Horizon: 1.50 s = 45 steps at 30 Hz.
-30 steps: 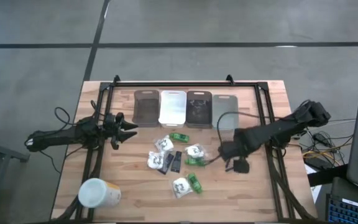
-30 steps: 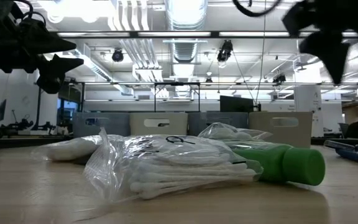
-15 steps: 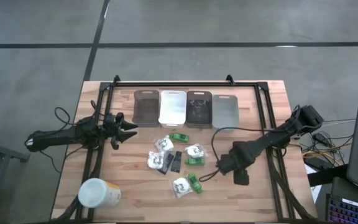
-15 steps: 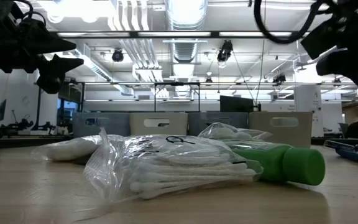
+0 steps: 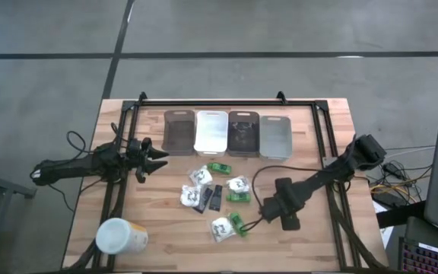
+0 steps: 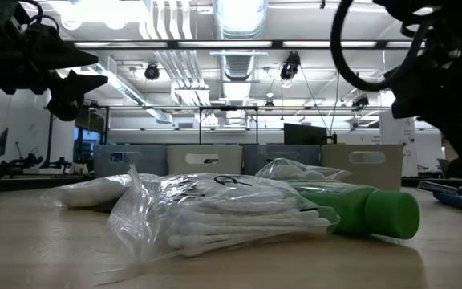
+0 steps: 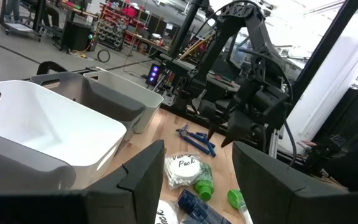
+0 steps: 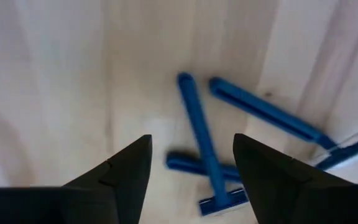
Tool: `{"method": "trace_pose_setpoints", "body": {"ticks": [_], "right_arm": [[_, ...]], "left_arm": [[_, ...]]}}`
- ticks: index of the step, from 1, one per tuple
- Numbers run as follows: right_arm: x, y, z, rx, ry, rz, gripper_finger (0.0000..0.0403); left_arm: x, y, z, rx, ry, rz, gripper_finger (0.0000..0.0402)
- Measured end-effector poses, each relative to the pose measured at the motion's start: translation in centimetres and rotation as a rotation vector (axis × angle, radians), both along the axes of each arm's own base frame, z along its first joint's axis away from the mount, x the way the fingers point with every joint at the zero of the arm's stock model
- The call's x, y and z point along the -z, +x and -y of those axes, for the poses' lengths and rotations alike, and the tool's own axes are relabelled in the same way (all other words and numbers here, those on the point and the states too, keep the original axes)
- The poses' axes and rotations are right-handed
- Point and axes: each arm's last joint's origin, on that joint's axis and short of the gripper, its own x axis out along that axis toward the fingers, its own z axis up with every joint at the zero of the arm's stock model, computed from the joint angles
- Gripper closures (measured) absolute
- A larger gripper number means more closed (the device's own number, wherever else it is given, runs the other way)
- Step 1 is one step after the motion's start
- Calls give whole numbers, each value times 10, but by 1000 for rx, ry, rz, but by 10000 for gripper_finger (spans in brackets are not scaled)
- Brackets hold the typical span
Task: Pick & Place Travel size toiletries
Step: Put the right razor into the gray bin
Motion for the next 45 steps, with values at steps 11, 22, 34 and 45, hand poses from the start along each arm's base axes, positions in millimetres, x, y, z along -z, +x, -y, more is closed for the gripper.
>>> {"method": "trace_pose_setpoints", "body": {"ticks": [11,22,34,45], "right_arm": [[27,-18,5,25,2,-48,190],[30,-18,4,28,42,-39,311],[9,-9,1,146,23,84,371],[-68,-36,35,791,-55,412,371]], "left_arm": [[0,0,0,1,0,0,207],[0,0,0,0,0,0,207],[0,0,0,0,0,0,207],[0,0,0,0,0,-1,207]]}}
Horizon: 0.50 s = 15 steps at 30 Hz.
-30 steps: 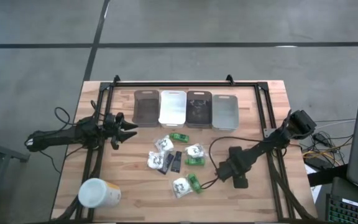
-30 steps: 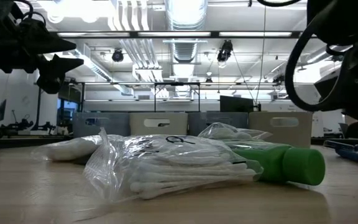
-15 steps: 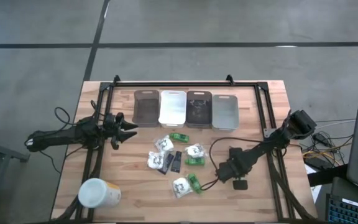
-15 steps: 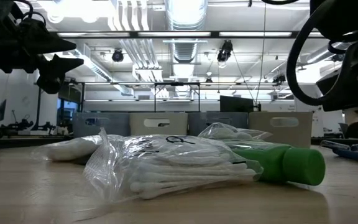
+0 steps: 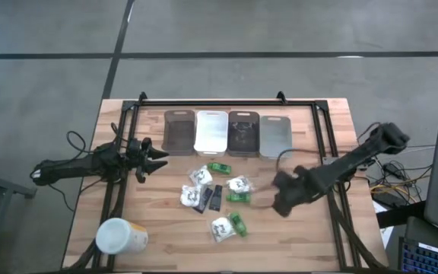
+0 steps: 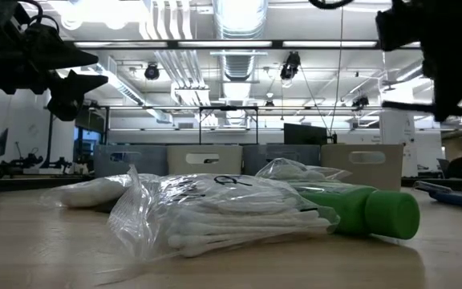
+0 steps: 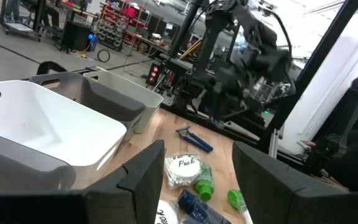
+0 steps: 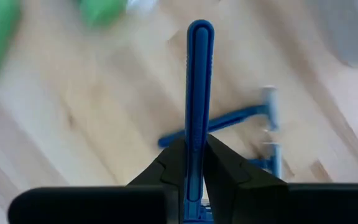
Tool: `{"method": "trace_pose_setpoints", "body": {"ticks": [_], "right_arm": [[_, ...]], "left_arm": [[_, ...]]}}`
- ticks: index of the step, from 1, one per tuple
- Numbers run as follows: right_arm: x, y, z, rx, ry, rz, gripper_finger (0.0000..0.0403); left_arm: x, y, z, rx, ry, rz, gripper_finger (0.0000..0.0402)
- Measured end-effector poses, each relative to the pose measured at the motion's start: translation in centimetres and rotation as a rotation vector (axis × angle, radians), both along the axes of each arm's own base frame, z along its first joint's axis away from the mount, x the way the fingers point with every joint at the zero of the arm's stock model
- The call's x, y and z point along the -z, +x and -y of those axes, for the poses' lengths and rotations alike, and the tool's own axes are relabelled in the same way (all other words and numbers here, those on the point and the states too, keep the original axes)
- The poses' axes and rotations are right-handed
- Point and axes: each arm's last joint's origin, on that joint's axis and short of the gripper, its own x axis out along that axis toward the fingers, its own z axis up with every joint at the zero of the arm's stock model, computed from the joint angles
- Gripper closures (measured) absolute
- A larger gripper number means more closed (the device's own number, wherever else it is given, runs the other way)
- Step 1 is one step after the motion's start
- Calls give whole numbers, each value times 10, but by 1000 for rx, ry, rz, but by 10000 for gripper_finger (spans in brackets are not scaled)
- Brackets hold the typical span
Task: Pick & Place Travel size toiletries
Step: Put the right razor into the gray bin
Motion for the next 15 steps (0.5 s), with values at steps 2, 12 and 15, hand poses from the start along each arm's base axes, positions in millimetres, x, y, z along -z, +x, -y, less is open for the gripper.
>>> {"method": "trace_pose_setpoints", "body": {"ticks": [2,12,15], "right_arm": [[-12,-6,15,183,35,86,368],[-40,-23,109,808,120,377,353],[-40,-21,137,817,46,383,360]], "left_arm": [[0,0,0,0,0,0,207],[0,0,0,0,0,0,207],[0,0,0,0,0,-1,207]]}}
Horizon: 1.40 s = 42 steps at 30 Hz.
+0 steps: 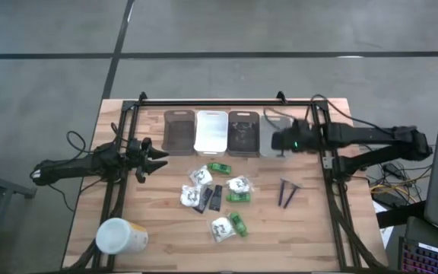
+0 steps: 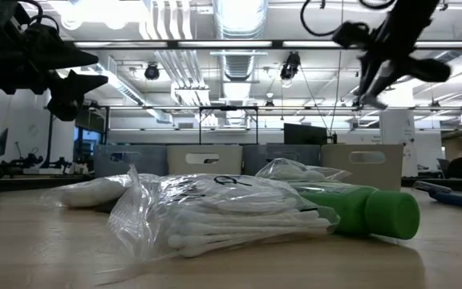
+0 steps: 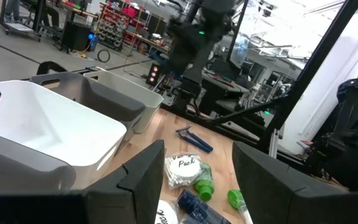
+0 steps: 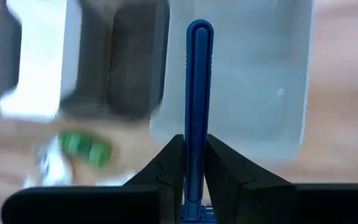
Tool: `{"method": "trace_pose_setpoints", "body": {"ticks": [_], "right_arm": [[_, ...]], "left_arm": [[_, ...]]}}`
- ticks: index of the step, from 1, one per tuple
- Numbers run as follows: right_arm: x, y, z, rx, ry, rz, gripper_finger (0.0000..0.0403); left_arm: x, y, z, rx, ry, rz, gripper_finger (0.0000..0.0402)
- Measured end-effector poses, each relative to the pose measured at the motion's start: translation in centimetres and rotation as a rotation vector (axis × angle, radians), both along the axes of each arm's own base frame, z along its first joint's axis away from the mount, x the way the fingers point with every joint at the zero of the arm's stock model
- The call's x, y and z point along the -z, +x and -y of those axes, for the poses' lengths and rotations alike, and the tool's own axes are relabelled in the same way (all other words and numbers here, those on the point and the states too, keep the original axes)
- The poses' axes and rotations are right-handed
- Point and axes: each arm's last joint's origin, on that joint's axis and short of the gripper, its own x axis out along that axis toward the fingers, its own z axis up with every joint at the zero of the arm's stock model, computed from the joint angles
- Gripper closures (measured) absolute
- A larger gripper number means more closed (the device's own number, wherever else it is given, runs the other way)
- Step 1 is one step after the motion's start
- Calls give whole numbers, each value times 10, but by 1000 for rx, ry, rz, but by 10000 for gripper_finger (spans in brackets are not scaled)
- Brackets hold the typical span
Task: Pick & Place Travel size toiletries
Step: Put the right razor into the gray bin, then put the middle left cotton pack into the left black bin
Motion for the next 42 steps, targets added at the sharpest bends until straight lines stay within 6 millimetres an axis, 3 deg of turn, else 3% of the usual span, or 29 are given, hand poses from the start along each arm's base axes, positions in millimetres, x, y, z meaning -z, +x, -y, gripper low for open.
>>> {"method": "trace_pose_setpoints", "body": {"ticks": [5,11,18,32,42], "right_arm": [[9,14,35,-53,-53,-59,358],[18,26,54,-110,-25,-129,353],[29,31,58,-149,35,-164,357],[34,34,59,-152,47,-191,237],[34,34,58,-200,80,-181,192]], "left_arm": [[0,0,0,0,0,0,207],[0,0,0,1,0,0,207],[0,0,0,0,0,0,207],[0,0,0,0,0,0,207],[0,0,0,0,0,1,207]]}}
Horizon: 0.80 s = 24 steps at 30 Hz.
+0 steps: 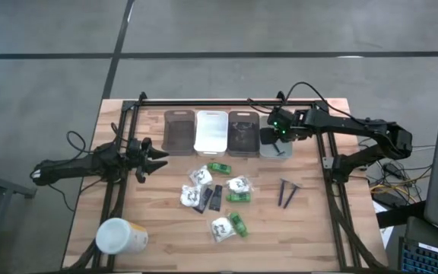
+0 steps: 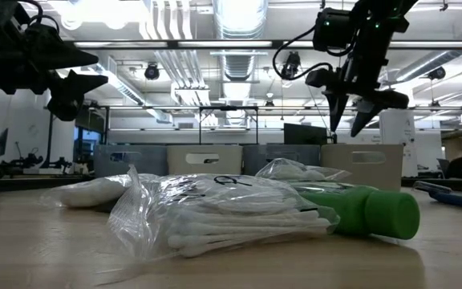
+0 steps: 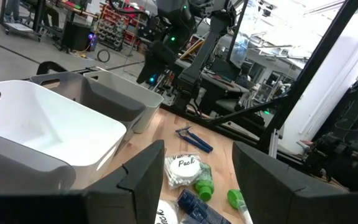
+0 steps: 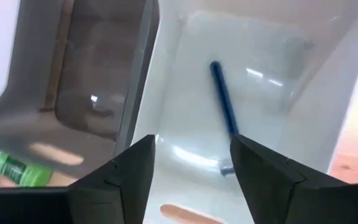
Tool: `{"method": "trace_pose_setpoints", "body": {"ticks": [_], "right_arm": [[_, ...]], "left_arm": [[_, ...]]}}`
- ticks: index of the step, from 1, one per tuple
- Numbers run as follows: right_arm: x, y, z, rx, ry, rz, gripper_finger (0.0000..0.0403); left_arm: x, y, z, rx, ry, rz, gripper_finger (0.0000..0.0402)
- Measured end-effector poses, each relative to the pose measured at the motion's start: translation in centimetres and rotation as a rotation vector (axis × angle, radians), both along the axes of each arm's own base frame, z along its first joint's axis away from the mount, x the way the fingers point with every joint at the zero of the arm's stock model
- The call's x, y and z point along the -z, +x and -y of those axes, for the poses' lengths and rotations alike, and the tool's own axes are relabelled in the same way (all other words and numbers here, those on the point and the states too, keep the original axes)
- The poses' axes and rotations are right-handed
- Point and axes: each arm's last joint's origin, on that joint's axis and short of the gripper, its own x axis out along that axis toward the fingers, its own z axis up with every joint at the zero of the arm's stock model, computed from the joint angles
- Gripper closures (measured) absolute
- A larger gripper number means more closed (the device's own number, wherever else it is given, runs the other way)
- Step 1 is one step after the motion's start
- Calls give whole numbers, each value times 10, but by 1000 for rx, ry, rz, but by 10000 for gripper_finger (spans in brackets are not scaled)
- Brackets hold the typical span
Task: Pick & Place Travel size toiletries
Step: Put the middle left cotton pack into the left black bin
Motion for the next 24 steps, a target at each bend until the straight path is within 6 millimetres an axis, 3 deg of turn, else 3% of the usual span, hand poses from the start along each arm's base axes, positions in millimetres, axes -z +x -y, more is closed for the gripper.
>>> {"method": "trace_pose_setpoints", "body": {"ticks": [8,16,24], "right_arm": [[3,-1,-22,-108,185,-36,174],[4,-12,-61,-66,272,-200,154],[4,-13,-105,-21,303,-233,130]], "left_arm": [[0,0,0,-1,0,0,207],[0,0,0,-1,0,0,207],[0,0,0,0,0,0,207]]}}
